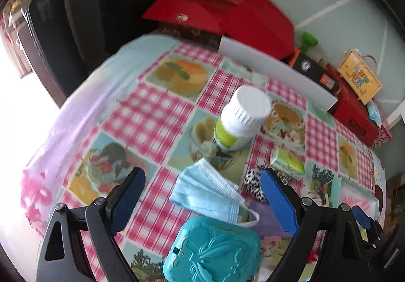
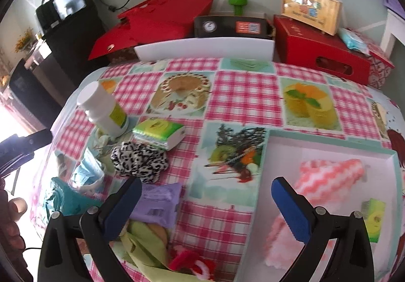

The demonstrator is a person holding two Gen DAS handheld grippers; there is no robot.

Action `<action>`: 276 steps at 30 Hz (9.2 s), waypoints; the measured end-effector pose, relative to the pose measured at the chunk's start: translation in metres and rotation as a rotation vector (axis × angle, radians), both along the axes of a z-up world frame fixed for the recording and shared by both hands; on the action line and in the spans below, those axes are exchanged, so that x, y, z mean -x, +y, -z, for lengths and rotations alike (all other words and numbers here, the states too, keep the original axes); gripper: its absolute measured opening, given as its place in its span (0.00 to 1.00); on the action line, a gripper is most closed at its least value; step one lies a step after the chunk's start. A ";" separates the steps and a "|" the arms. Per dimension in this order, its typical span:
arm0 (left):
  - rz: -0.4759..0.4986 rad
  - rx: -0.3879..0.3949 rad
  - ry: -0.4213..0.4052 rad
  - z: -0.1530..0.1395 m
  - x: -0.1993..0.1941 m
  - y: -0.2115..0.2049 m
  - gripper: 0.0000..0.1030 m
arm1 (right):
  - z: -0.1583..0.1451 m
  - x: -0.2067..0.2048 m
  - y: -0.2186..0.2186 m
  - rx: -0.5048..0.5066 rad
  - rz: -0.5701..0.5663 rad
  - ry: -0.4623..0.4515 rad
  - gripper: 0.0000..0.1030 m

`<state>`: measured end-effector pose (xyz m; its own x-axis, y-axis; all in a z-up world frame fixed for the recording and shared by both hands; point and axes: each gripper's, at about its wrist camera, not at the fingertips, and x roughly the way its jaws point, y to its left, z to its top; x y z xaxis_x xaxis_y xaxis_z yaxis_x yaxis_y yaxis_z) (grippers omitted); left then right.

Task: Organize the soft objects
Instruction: 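Grasp the blue face mask with the left tool while the right tool grasps the leopard scrunchie, then lift the blue mask with the left tool while the right tool carries the scrunchie toward the tray, then lower the blue mask into the tray with the left tool while the right tool releases the scrunchie there, then open both tools and move them back toward the pile of items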

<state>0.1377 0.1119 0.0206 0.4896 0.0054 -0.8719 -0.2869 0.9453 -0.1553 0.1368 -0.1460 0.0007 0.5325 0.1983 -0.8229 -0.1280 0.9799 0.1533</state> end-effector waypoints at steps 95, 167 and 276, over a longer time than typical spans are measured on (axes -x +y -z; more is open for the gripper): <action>-0.012 0.346 0.226 -0.024 -0.056 0.086 0.19 | 0.002 -0.025 0.032 -0.266 -0.085 0.064 0.35; 0.462 -0.003 -0.044 0.021 -0.062 -0.257 0.19 | 0.018 0.039 -0.263 -0.031 0.676 0.062 0.38; 0.363 0.022 0.021 -0.018 -0.028 -0.187 0.86 | -0.027 0.027 -0.152 0.157 0.423 0.049 1.00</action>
<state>0.1656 -0.0748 0.0385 0.4382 -0.1847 -0.8797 0.0635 0.9826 -0.1746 0.1099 -0.2979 0.0280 0.4994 -0.1579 -0.8519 0.2923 0.9563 -0.0059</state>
